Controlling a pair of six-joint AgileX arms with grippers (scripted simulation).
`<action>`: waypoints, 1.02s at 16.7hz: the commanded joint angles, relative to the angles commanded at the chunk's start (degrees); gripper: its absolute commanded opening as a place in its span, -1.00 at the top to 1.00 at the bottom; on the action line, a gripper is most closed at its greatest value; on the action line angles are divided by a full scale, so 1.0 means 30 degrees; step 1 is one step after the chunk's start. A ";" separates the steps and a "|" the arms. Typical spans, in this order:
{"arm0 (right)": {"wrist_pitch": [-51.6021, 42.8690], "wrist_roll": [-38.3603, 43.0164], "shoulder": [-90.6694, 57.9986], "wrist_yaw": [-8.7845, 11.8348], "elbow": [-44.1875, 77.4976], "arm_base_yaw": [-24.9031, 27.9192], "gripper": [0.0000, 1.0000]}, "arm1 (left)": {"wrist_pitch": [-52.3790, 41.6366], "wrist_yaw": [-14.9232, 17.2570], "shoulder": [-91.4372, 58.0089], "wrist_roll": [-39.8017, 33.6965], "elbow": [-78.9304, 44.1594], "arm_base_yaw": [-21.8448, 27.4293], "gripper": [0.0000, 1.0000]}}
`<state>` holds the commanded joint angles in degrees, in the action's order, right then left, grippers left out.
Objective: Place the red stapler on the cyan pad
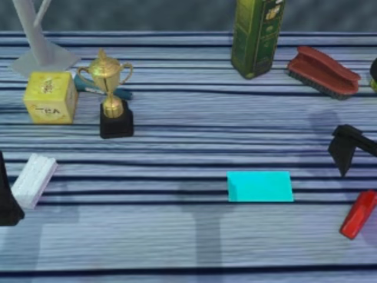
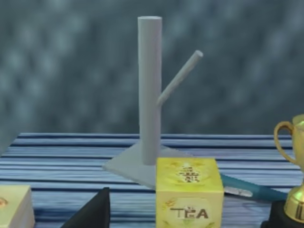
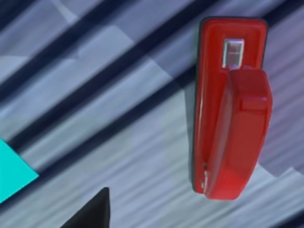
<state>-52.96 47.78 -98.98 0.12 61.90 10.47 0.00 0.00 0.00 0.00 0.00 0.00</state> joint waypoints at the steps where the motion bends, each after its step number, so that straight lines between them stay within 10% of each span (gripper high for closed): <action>1: 0.0994 0.0022 -0.0428 -0.0001 -0.0475 0.0015 -1.00 | 0.0000 0.0000 0.0000 0.0000 0.0000 0.0000 -1.00; 11: 0.5538 0.0150 -0.2606 -0.0009 -0.2880 0.0093 -1.00 | 0.0000 0.0000 0.0000 0.0000 0.0000 0.0000 -1.00; 17: 0.5538 0.0150 -0.2606 -0.0009 -0.2880 0.0093 -0.10 | 0.0000 0.0000 0.0000 0.0000 0.0000 0.0000 -1.00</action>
<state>-36.34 48.23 -106.80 0.09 53.26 10.75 0.00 0.00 0.00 0.00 0.00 0.00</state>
